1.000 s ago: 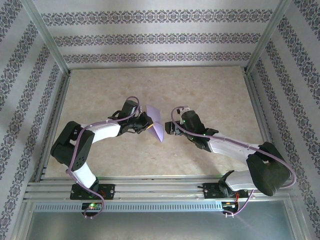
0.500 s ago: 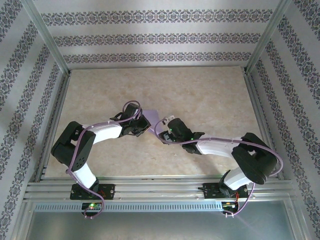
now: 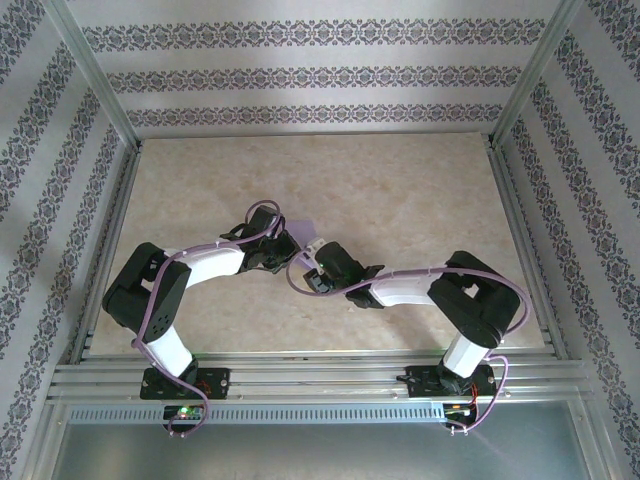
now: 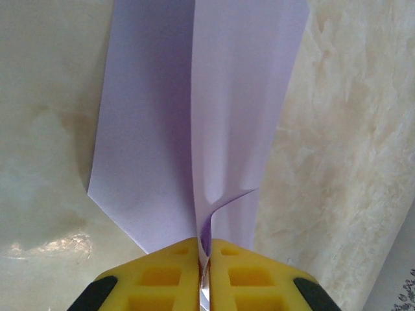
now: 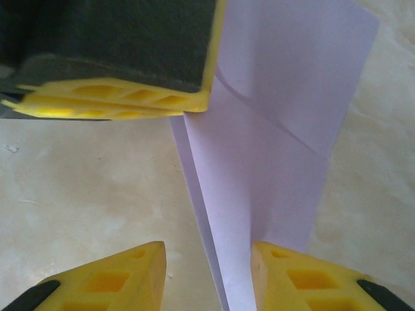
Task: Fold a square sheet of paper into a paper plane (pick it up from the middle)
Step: Fourth fold the wing at the center of the table.
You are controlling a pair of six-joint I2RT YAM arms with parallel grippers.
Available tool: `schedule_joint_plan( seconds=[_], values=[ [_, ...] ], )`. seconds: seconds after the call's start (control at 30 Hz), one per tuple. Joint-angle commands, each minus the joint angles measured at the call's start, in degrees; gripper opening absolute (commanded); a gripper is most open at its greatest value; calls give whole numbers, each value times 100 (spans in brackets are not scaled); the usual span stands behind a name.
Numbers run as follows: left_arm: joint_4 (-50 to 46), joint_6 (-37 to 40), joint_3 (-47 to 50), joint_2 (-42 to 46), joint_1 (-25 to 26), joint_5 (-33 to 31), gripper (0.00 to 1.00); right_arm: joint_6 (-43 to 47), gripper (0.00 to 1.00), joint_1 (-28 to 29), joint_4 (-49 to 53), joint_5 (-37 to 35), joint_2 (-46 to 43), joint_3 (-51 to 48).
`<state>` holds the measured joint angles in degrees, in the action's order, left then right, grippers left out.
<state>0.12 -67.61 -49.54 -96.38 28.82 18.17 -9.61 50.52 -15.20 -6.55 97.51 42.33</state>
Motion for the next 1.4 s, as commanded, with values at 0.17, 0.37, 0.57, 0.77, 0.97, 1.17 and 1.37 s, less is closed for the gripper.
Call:
schedule_joint_plan(
  seconds=[0.17, 0.37, 0.57, 0.77, 0.97, 1.17, 1.37],
  values=[
    [-254, -127, -164, 14, 36, 64, 12, 167, 41, 44, -478, -574, 318, 162],
    [-314, -111, -194, -2, 36, 69, 12, 194, 43, 54, -541, -705, 333, 113],
    [-305, -126, -196, -13, 36, 89, 12, 229, 39, 63, -511, -673, 510, 213],
    [-314, -133, -203, 5, 29, 87, 15, 237, 32, 65, -466, -721, 585, 252],
    [-382, -90, -92, 138, -165, 90, 23, 308, 22, 72, -475, -545, 497, 95],
    [-615, 140, 29, 471, -579, 123, 35, 298, 15, 38, -500, -205, 431, -18],
    [-789, 392, 257, 918, -850, 82, 45, -112, 12, -157, -607, 394, 374, -113]
  ],
)
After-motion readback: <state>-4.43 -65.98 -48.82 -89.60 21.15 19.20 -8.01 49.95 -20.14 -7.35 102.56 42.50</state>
